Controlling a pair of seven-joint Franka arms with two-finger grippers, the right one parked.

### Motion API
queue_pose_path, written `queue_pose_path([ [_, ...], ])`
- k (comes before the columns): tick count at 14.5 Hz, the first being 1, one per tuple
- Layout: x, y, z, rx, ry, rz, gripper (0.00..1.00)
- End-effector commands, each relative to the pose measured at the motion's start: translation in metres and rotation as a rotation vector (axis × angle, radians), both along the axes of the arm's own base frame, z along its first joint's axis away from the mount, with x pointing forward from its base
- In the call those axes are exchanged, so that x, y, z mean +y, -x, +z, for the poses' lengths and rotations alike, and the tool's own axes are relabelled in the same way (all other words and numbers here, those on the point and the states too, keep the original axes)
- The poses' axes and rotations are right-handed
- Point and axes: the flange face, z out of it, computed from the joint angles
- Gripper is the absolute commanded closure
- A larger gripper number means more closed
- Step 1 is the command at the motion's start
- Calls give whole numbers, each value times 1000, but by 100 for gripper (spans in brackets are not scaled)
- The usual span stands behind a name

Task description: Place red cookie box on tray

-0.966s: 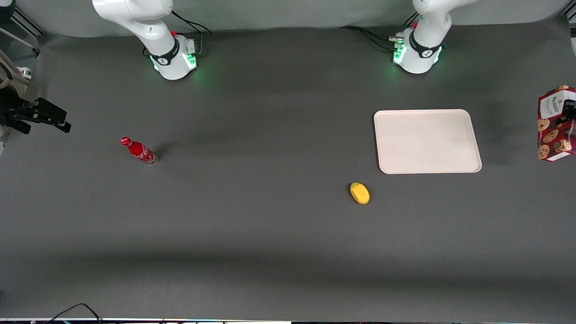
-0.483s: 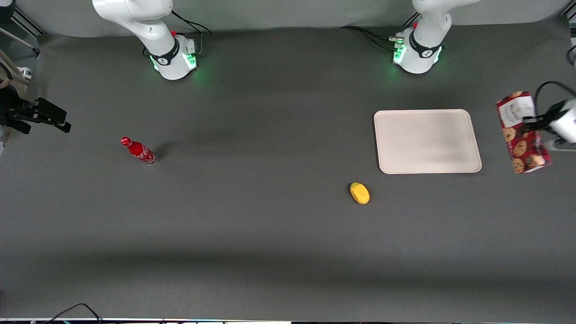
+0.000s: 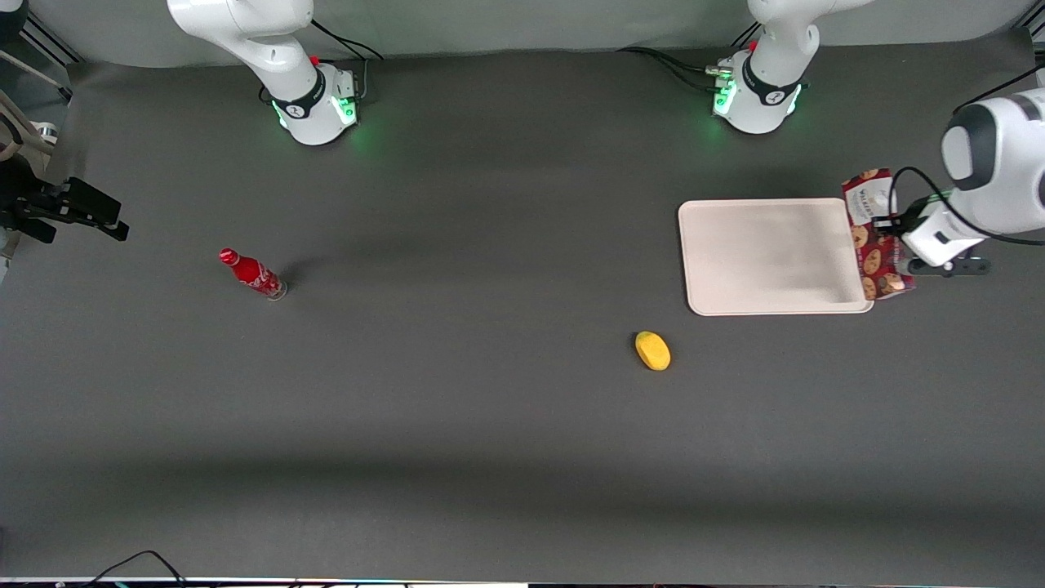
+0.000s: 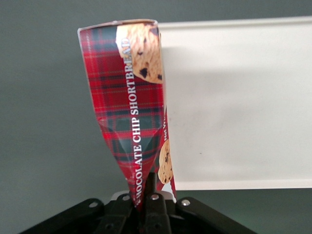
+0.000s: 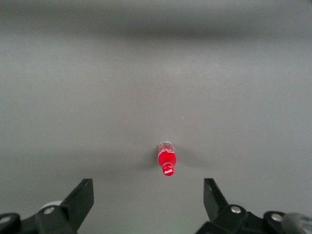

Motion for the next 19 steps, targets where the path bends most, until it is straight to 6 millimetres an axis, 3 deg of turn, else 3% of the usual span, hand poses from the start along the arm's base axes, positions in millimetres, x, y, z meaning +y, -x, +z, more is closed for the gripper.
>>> queue_pose_path([
  [1, -13, 19, -24, -27, -9, -33, 100],
  [4, -15, 15, -49, -56, -7, -44, 100],
  [7, -16, 16, -61, -58, -4, -51, 100],
  [8, -16, 16, -63, -55, -5, -56, 93],
  [9, -17, 16, -64, -48, -17, -78, 34],
  [10, -16, 16, -63, -45, -30, -101, 0],
  [12, -14, 12, -55, -46, -37, -104, 0],
  [15, -27, -23, -3, -46, -65, -109, 0],
  [19, -39, -78, 111, -71, -102, -74, 0],
])
